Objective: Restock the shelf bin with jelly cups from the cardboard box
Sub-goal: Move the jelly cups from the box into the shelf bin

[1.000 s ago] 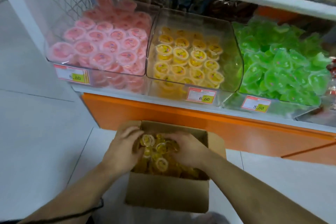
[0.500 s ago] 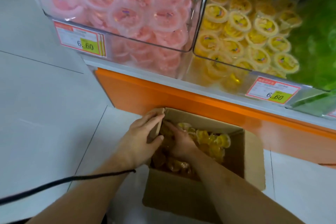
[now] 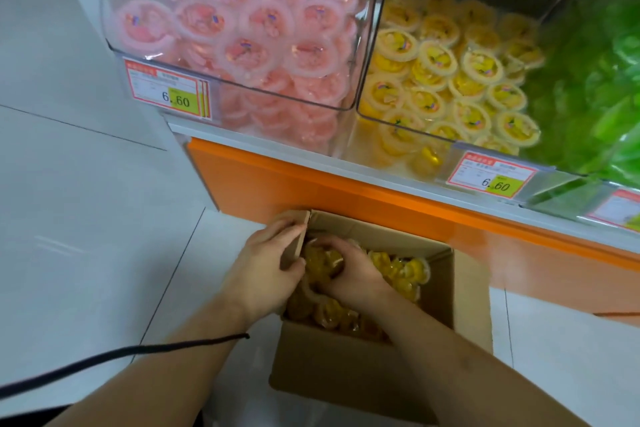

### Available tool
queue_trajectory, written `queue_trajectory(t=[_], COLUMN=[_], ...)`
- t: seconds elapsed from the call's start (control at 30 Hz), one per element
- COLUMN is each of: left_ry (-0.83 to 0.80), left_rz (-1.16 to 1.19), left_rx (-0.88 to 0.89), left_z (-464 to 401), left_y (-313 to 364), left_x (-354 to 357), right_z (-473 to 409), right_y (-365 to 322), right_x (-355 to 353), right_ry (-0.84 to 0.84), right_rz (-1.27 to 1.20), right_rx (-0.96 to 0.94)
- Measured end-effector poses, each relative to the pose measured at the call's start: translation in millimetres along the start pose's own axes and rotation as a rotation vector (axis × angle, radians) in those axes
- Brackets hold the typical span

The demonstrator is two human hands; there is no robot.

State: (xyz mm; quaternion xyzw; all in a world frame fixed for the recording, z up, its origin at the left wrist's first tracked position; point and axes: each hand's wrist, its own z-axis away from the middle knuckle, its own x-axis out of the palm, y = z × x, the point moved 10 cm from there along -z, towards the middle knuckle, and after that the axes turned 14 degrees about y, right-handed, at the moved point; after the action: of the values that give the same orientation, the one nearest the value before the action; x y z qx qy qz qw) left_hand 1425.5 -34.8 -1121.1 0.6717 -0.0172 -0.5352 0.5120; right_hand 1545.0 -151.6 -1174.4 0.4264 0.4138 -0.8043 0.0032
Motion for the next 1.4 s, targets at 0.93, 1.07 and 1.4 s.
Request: queue_trajectory(t=[0.93,1.07,1.4], left_ry=[-0.194,-0.085,0.074], left_rz=[0.783,0.463,0.122], left_rx=[-0.173,0.024,0.314], left_z=[31.1,6.5,-81.7], left_y=[268.7,296.9,367.7], left_x=[-114.0,-124.9,-97.5], right_z=[131.7,124.2,100.5], right_y=[-131.5,-140.7,-101.5], right_x=[-313.5,-326.1,-416.1], right_ry=[0.193,0.084,0.609], right_rz=[-1.167,-1.255,-0.959], right_rx=[0.013,-0.082,-0.152])
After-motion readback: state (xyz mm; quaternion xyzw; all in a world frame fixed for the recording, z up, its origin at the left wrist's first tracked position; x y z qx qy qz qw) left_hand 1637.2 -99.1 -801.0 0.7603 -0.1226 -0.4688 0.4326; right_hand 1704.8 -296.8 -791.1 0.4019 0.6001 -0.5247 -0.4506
